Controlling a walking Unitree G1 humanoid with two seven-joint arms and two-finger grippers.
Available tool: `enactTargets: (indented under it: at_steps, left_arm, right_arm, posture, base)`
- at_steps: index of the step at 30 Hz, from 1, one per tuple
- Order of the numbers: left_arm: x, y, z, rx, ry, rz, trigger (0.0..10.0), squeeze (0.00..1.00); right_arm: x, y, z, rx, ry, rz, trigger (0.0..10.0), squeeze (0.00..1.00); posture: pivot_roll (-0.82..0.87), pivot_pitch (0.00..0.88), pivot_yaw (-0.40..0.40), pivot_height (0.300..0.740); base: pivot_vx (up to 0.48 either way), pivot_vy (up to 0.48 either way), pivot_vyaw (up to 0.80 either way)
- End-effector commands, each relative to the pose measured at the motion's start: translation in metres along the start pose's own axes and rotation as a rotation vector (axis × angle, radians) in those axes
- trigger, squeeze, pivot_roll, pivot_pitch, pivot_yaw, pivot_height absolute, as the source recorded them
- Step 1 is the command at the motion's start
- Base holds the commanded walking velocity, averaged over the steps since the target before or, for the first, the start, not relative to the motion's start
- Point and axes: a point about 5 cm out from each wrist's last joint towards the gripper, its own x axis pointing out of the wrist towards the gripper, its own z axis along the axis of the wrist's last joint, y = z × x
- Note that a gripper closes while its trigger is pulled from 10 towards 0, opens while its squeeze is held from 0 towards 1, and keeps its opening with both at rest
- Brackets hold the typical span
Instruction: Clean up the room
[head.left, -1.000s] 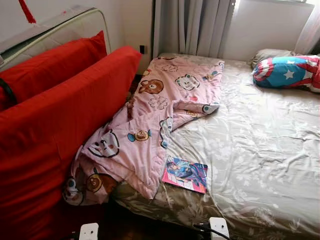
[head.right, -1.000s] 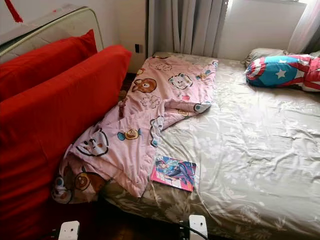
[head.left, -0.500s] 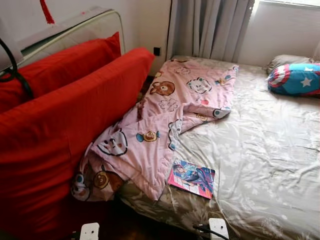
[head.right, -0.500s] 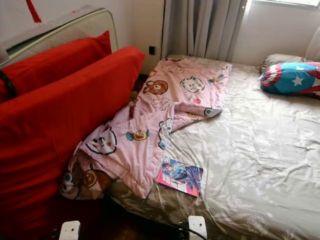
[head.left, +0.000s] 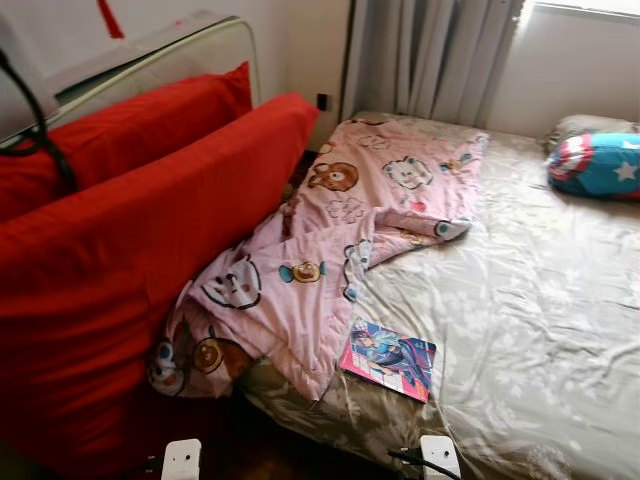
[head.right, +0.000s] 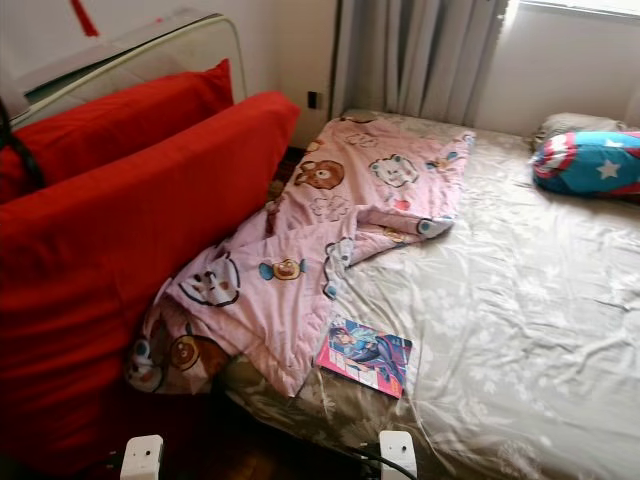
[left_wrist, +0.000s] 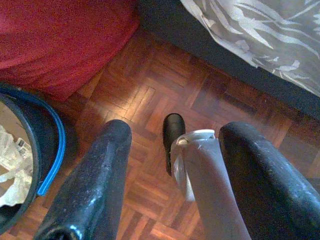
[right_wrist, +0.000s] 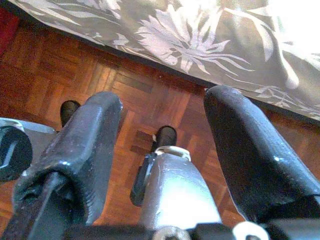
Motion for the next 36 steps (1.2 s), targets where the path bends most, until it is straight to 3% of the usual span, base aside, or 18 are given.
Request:
enactTargets:
  at_steps: [1,7,29,36]
  left_arm:
    - [0.000,0.000,0.001,0.001,-0.006,0.004,10.0,0.00]
    - [0.000,0.000,0.002,-0.003,-0.009,0.007,10.0,0.00]
    - [0.001,-0.002,0.005,-0.003,-0.026,0.004,10.0,0.00]
    - [0.002,-0.005,0.016,0.005,-0.087,-0.016,10.0,0.00]
  right_arm:
    - [-0.001,-0.001,-0.002,-0.001,0.004,-0.004,10.0,0.00]
    - [0.000,-0.001,-0.001,-0.002,0.002,-0.002,10.0,0.00]
    - [0.000,-0.001,-0.001,-0.006,-0.002,0.002,10.0,0.00]
    - [-0.001,-0.001,0.000,0.002,-0.020,0.007,10.0,0.00]
  posture:
    - [0.01,0.026,-0.037,0.740]
    - [0.01,0.028,-0.038,0.740]
    - [0.01,0.032,-0.040,0.740]
    - [0.01,0.035,-0.041,0.740]
  base:
    - [0.296,0.000,0.00]
    - [0.049,0.000,0.00]
    - [0.286,0.000,0.12]
    - [0.000,0.000,0.00]
